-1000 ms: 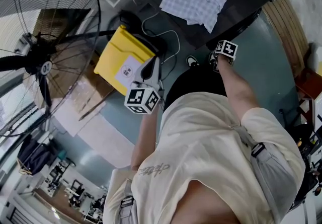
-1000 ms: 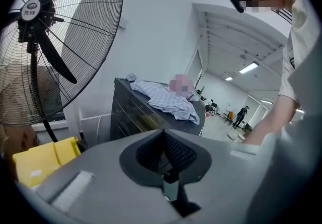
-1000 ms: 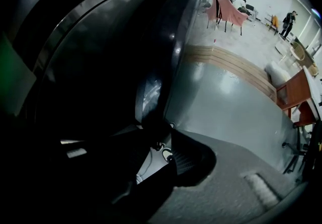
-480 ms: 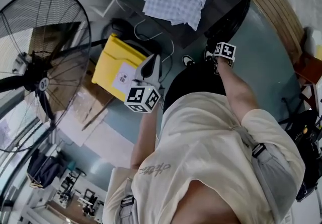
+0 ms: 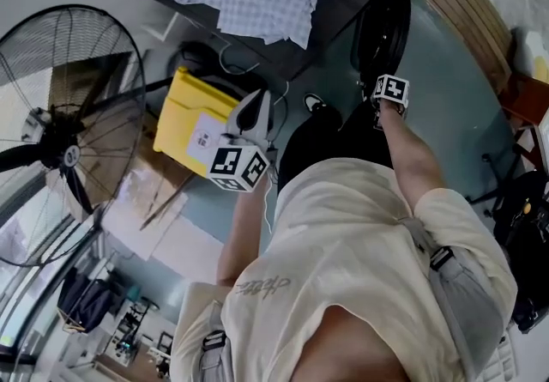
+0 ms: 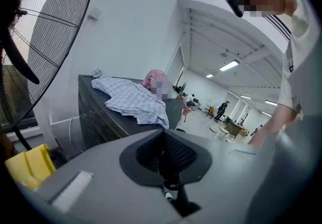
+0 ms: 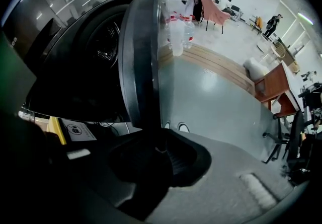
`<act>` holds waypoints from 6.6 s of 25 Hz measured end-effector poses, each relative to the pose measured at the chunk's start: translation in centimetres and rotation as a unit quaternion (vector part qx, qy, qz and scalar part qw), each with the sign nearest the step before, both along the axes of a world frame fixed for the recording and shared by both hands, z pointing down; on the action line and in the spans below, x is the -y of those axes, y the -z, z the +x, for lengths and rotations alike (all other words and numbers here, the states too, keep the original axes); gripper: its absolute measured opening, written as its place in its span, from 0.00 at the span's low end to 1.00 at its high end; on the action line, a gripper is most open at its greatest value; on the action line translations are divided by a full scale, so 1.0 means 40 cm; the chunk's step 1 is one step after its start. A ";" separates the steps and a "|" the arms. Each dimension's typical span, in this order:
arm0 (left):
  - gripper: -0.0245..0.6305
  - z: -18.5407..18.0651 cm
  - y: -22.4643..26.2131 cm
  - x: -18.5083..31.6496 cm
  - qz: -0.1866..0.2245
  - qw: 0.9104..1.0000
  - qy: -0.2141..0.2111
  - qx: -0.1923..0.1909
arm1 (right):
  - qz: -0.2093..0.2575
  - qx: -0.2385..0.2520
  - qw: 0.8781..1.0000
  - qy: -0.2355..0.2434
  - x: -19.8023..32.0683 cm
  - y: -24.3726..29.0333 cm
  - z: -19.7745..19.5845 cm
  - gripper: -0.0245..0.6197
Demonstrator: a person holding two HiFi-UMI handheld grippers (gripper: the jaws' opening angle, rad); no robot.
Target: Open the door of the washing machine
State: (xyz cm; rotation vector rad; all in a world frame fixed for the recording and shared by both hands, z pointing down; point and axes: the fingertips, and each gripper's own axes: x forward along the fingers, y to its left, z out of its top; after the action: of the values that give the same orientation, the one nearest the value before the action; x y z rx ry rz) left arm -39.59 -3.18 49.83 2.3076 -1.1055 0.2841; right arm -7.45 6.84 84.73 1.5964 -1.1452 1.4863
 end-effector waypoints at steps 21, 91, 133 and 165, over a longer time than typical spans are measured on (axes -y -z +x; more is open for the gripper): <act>0.07 0.584 0.057 -0.037 0.016 0.998 -0.056 0.021 | 0.020 0.003 0.993 0.119 -0.094 0.015 0.465 0.17; 0.07 1.353 0.016 0.498 -0.014 0.994 -0.108 0.032 | 0.066 -0.052 0.895 0.439 0.411 0.033 1.264 0.21; 0.07 1.293 0.057 0.470 -0.029 0.984 0.170 0.055 | 0.103 -0.094 0.847 0.513 1.030 0.061 1.412 0.18; 0.07 1.295 0.055 0.423 -0.012 0.988 0.150 0.047 | 0.156 -0.058 0.889 0.426 1.020 0.160 1.402 0.07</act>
State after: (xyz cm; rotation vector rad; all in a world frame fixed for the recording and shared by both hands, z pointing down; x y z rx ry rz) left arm 12.23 -20.09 47.63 2.0872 -1.4669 0.2887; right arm 48.62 -33.94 78.34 1.0833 -1.7660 0.6388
